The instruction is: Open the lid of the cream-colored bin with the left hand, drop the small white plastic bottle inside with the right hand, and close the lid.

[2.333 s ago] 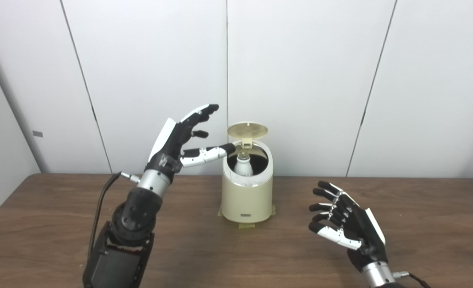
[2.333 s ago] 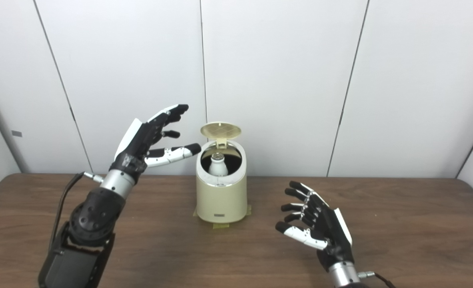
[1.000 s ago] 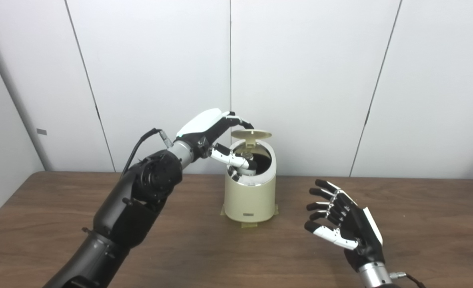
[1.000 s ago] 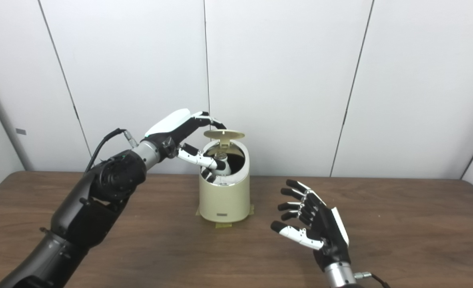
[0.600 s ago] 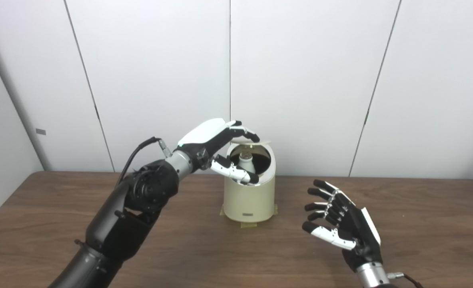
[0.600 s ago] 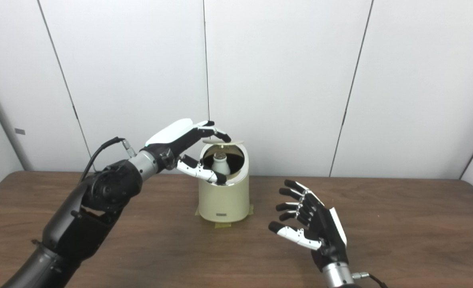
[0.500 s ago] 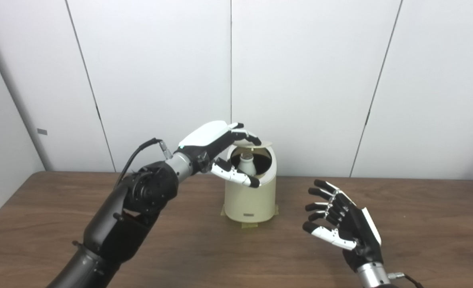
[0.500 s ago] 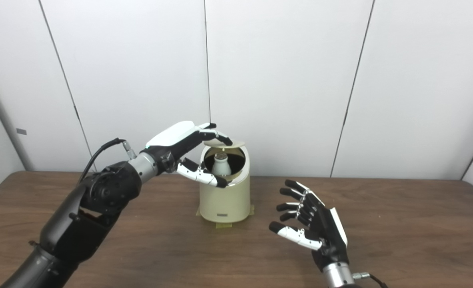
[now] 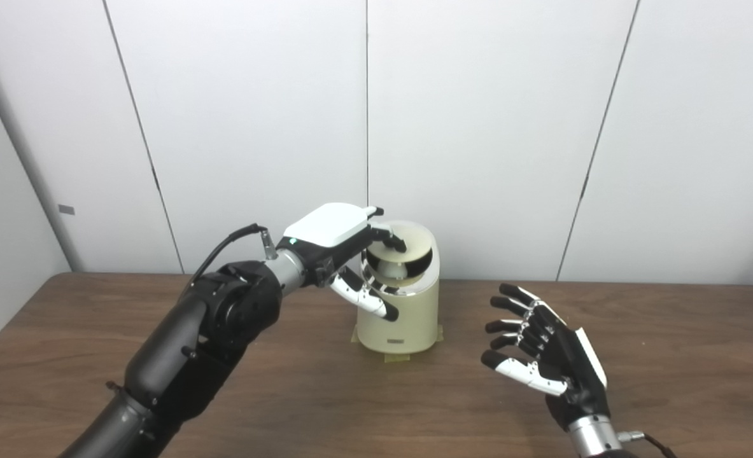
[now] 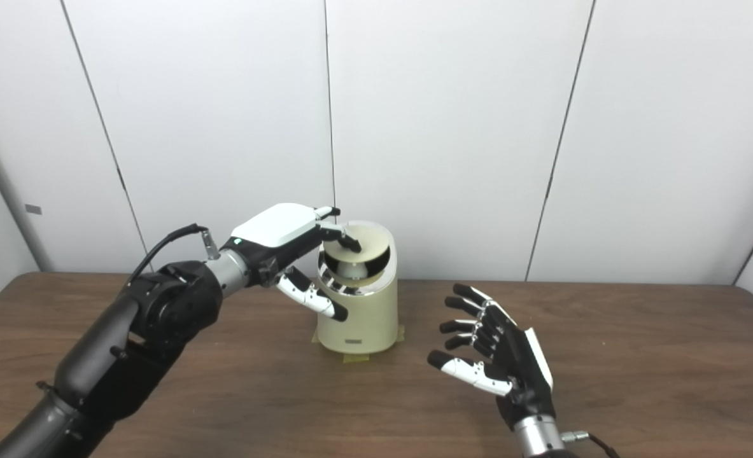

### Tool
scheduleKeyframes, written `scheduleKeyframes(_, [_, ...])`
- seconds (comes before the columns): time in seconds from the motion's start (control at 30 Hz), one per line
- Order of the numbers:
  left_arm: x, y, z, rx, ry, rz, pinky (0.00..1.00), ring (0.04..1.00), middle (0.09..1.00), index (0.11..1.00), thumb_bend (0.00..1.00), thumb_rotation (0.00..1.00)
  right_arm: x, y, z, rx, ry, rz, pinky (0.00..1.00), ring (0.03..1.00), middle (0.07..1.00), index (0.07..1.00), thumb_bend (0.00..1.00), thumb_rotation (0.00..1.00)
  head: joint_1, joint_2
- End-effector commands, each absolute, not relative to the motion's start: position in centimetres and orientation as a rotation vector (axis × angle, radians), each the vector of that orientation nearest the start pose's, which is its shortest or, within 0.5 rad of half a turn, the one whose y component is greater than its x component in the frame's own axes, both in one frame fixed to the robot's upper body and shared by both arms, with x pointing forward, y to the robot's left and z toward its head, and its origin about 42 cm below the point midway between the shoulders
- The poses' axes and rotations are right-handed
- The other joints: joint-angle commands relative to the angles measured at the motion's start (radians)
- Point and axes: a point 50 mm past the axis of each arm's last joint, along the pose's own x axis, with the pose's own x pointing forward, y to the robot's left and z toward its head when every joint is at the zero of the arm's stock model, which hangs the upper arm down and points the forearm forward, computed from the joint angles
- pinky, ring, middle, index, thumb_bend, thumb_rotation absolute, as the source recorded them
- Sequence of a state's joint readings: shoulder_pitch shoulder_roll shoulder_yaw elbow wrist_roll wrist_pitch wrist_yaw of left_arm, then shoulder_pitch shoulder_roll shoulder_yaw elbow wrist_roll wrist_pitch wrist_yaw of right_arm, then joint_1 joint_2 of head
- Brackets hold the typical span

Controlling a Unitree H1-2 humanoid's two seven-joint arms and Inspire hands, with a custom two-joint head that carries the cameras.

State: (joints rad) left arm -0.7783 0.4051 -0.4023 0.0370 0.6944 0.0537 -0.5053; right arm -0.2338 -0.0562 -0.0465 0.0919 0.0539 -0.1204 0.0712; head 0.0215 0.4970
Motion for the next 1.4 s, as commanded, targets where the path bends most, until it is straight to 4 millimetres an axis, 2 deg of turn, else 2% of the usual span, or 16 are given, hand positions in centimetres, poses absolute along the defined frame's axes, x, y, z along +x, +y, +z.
scheduleKeyframes(0.0, [44.8,16.6,35.3,1.422,-0.523,-0.516,1.00,1.000,0.798,0.792,0.93,0.39,36.3,-21.5,17.7,0.000,-0.340,0.087,0.49,0.606,0.756,0.789,0.85,0.23,0.000,0.003])
scheduleKeyframes(0.3, [44.4,16.2,34.0,1.462,-0.488,-0.553,1.00,0.993,0.794,0.773,0.92,0.38,36.2,-21.3,17.9,0.005,-0.341,0.090,0.48,0.592,0.749,0.788,0.84,0.21,-0.002,0.016])
scheduleKeyframes(0.63, [43.8,14.2,30.0,1.597,-0.457,-0.616,1.00,0.998,0.842,0.826,0.91,0.42,36.1,-21.3,18.2,0.021,-0.342,0.092,0.47,0.590,0.743,0.787,0.85,0.22,-0.006,0.029])
scheduleKeyframes(0.9, [43.3,13.4,28.0,1.652,-0.460,-0.636,1.00,1.000,0.830,0.811,0.94,0.37,36.0,-21.3,18.3,0.021,-0.340,0.090,0.47,0.596,0.737,0.781,0.86,0.23,-0.009,0.033])
scheduleKeyframes(1.0, [43.0,13.9,28.6,1.634,-0.475,-0.616,1.00,1.000,0.832,0.820,0.92,0.40,36.0,-21.3,18.3,0.022,-0.342,0.089,0.46,0.595,0.738,0.780,0.87,0.23,-0.009,0.033])
scheduleKeyframes(1.13, [42.4,14.8,30.7,1.524,-0.517,-0.551,1.00,0.992,0.836,0.829,0.88,0.41,36.0,-21.3,18.4,0.029,-0.342,0.083,0.46,0.592,0.735,0.779,0.87,0.23,-0.009,0.033])
scheduleKeyframes(1.27, [41.3,16.1,32.3,1.293,-0.599,-0.439,1.00,0.958,0.822,0.810,0.85,0.35,36.1,-21.5,18.3,0.027,-0.344,0.083,0.46,0.590,0.740,0.783,0.86,0.22,-0.006,0.029])
scheduleKeyframes(1.3, [41.0,16.4,32.5,1.228,-0.618,-0.410,0.98,0.959,0.831,0.816,0.83,0.34,36.1,-21.5,18.2,0.023,-0.342,0.081,0.46,0.591,0.739,0.783,0.87,0.23,-0.007,0.028])
scheduleKeyframes(1.37, [40.5,17.2,32.6,1.112,-0.656,-0.348,0.87,0.934,0.847,0.815,0.79,0.33,36.1,-21.5,18.2,0.020,-0.336,0.077,0.47,0.594,0.737,0.781,0.88,0.24,-0.007,0.028])
